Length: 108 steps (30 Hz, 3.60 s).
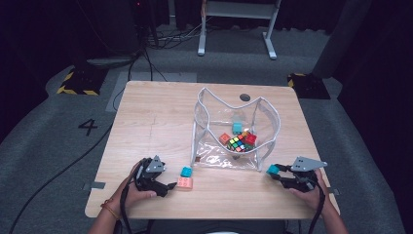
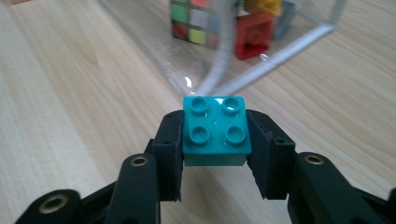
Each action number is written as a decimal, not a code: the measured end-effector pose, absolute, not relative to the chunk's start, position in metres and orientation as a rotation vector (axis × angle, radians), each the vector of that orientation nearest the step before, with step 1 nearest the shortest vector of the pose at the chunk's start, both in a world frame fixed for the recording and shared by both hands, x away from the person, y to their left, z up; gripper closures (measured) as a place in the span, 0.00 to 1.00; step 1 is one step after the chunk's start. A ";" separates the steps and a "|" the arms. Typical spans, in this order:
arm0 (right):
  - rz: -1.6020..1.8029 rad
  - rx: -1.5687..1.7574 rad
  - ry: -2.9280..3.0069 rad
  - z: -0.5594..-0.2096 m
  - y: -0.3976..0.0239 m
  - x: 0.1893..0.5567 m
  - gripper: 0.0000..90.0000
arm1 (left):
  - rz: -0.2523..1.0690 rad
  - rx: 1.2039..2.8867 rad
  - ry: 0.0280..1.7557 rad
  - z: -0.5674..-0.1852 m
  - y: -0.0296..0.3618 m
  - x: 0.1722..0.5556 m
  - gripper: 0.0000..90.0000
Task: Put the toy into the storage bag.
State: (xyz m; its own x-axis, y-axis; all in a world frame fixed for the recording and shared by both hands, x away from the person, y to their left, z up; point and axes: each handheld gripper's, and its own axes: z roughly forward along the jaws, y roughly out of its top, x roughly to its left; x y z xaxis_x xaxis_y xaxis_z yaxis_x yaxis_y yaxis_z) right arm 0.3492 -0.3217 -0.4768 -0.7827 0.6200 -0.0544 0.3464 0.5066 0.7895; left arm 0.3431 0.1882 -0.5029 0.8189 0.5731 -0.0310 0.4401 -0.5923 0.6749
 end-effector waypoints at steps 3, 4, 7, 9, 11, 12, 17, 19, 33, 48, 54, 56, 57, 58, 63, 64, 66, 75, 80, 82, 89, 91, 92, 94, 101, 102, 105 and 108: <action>1.142 0.868 2.383 -0.472 -0.339 0.362 0.66 | 0.246 2.298 0.740 -0.503 0.188 0.343 0.14; 1.161 0.886 2.362 -0.468 -0.344 0.365 0.66 | 0.246 2.299 0.740 -0.503 0.188 0.343 0.14; 1.179 0.902 2.289 -0.453 -0.356 0.377 0.66 | 0.252 2.300 0.737 -0.503 0.188 0.343 0.14; 1.194 0.907 2.259 -0.439 -0.360 0.384 0.66 | 0.253 2.301 0.737 -0.503 0.188 0.343 0.13; 1.193 0.897 2.234 -0.427 -0.362 0.390 0.66 | 0.252 2.300 0.737 -0.503 0.188 0.343 0.13; 1.200 0.892 2.215 -0.418 -0.362 0.395 0.66 | 0.252 2.300 0.737 -0.503 0.188 0.343 0.14; 1.207 0.865 2.166 -0.382 -0.358 0.411 0.66 | 0.252 2.300 0.737 -0.503 0.188 0.343 0.13; 1.192 0.845 2.144 -0.368 -0.355 0.416 0.66 | 0.251 2.300 0.737 -0.503 0.188 0.343 0.14; 1.264 0.795 2.145 -0.315 -0.328 0.444 0.66 | 0.251 2.302 0.733 -0.503 0.189 0.344 0.13; 1.253 0.667 2.245 -0.301 -0.274 0.457 0.66 | 0.249 2.301 0.734 -0.503 0.188 0.344 0.13; 1.229 0.541 2.320 -0.301 -0.249 0.458 0.66 | 0.244 2.300 0.736 -0.503 0.188 0.344 0.13; 1.233 0.493 2.346 -0.301 -0.239 0.459 0.66 | 0.247 2.301 0.735 -0.503 0.188 0.344 0.13; 1.230 0.480 2.354 -0.301 -0.235 0.458 0.66 | 0.245 2.301 0.736 -0.503 0.188 0.344 0.13; 1.230 0.480 2.354 -0.301 -0.235 0.458 0.66 | 0.245 2.301 0.736 -0.503 0.188 0.344 0.13; 1.238 0.415 2.428 -0.305 -0.215 0.458 0.66 | 0.246 2.301 0.735 -0.503 0.188 0.344 0.13; 1.232 0.402 2.441 -0.306 -0.212 0.458 0.66 | 0.246 2.301 0.736 -0.503 0.188 0.344 0.13; 1.233 0.379 2.466 -0.306 -0.206 0.458 0.66 | 0.245 2.301 0.735 -0.503 0.188 0.344 0.13; 1.004 0.298 2.612 -0.311 -0.177 0.464 0.66 | 0.246 2.300 0.736 -0.503 0.189 0.343 0.14; 0.794 0.337 2.724 -0.321 -0.172 0.473 0.66 | 0.251 2.300 0.734 -0.503 0.189 0.343 0.14; 0.764 0.324 2.741 -0.323 -0.172 0.477 0.66 | 0.251 2.300 0.733 -0.503 0.189 0.343 0.14; 0.606 0.442 2.740 -0.329 -0.182 0.486 0.66 | 0.251 2.300 0.733 -0.503 0.189 0.343 0.14; 0.567 0.454 2.744 -0.330 -0.187 0.485 0.66 | 0.251 2.300 0.734 -0.503 0.189 0.343 0.14; 0.560 0.465 2.744 -0.330 -0.190 0.485 0.66 | 0.251 2.299 0.734 -0.503 0.189 0.343 0.14; 0.538 0.491 2.738 -0.330 -0.198 0.485 0.66 | 0.250 2.299 0.734 -0.503 0.189 0.343 0.14; 0.571 0.548 2.715 -0.331 -0.215 0.482 0.66 | 0.250 2.300 0.734 -0.503 0.189 0.343 0.14; 0.571 0.548 2.715 -0.331 -0.215 0.482 0.66 | 0.250 2.300 0.734 -0.503 0.189 0.343 0.13; 0.630 0.556 2.688 -0.330 -0.220 0.478 0.63 | 0.250 2.299 0.734 -0.503 0.189 0.343 0.13; 0.669 0.552 2.676 -0.329 -0.221 0.476 0.59 | 0.250 2.300 0.734 -0.503 0.189 0.343 0.14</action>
